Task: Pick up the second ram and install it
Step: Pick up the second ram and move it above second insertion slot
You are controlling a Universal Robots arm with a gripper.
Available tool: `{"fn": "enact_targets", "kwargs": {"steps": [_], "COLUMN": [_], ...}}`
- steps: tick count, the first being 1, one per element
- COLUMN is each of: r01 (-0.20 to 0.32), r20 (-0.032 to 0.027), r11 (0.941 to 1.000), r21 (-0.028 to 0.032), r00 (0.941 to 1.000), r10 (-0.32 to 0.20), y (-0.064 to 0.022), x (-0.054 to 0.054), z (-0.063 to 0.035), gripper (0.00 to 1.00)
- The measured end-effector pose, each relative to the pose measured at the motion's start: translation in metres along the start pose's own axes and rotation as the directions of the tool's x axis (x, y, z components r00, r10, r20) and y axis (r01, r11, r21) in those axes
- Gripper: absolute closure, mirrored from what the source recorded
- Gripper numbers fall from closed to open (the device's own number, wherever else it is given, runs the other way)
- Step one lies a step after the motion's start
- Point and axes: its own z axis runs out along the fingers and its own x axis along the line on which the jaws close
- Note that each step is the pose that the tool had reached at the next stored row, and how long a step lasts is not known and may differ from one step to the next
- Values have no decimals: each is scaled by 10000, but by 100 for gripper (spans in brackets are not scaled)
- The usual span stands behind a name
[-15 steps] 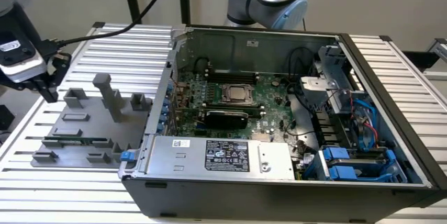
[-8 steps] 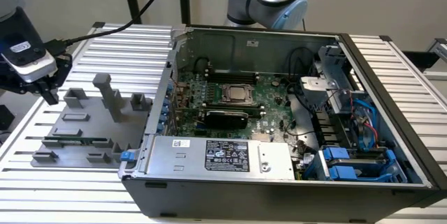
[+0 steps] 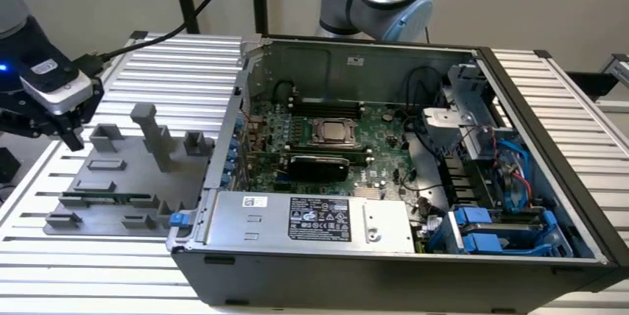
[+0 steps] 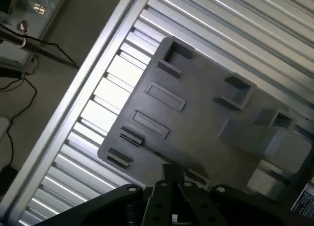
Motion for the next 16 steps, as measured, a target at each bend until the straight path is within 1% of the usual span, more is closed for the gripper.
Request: {"fn": "enact_targets", "kwargs": {"steps": [2, 4, 6, 8, 12, 14, 16], "r01": [354, 730, 1087, 1443, 2161, 2512, 2873], "r20": [-17, -34, -51, -67, -100, -116, -133], "r11": [9994, 9973, 9941, 9895, 9764, 9679, 9578], "r21": [-1, -2, -4, -6, -14, -18, -23], "r00": [9994, 9973, 9941, 9895, 9763, 9679, 9577], "r10": [-354, -730, -1087, -1443, -2161, -2512, -2873], "y": [-1, -2, -3, -3, -5, -6, -7], "x": [0, 0, 0, 0, 0, 0, 0], "z": [15, 31, 47, 63, 94, 110, 126], "gripper": [100, 100, 100, 100, 100, 100, 100]}}
